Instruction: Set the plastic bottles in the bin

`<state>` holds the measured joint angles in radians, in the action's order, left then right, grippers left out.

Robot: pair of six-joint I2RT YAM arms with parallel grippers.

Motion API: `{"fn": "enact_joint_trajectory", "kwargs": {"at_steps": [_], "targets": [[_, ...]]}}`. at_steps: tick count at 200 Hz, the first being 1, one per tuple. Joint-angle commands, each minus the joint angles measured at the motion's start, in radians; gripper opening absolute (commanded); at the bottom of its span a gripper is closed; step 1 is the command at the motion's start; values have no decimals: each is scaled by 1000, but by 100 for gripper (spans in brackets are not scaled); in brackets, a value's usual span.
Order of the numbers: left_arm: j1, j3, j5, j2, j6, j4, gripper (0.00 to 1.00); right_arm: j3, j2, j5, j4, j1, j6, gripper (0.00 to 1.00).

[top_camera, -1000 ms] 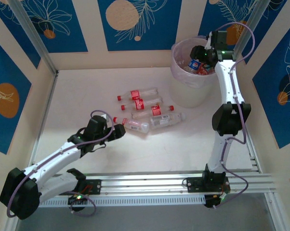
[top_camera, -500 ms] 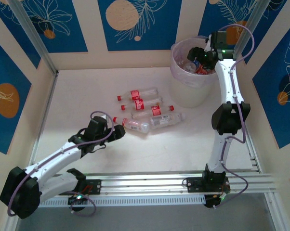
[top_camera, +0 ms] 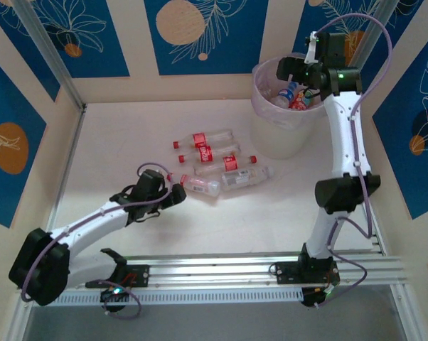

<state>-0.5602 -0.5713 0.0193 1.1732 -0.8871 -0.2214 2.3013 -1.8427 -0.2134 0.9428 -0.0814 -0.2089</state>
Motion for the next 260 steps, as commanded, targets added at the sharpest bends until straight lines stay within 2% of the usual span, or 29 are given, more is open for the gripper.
{"fn": "enact_joint_trajectory", "kwargs": {"at_steps": [1,28,68,113,156,207,260], "targets": [[8,-68,75,40,-93,14,94,-159,158,-43,-48,-50,48,95],[9,-111,112,104,-187,44,93,-420,343,-18,-125,-89,17,95],[15,-151,131,204,-341,99,91,-698,529,1,-171,-146,-29,95],[26,-192,162,292,-454,133,89,-880,659,-30,-150,-212,-67,95],[44,-208,166,366,-514,209,85,-1077,776,5,-159,-260,-143,94],[51,-245,128,485,-564,286,78,-1179,869,-1,-138,-265,-181,94],[52,-207,94,561,-642,390,63,-1215,924,-30,-114,-254,-180,94]]}}
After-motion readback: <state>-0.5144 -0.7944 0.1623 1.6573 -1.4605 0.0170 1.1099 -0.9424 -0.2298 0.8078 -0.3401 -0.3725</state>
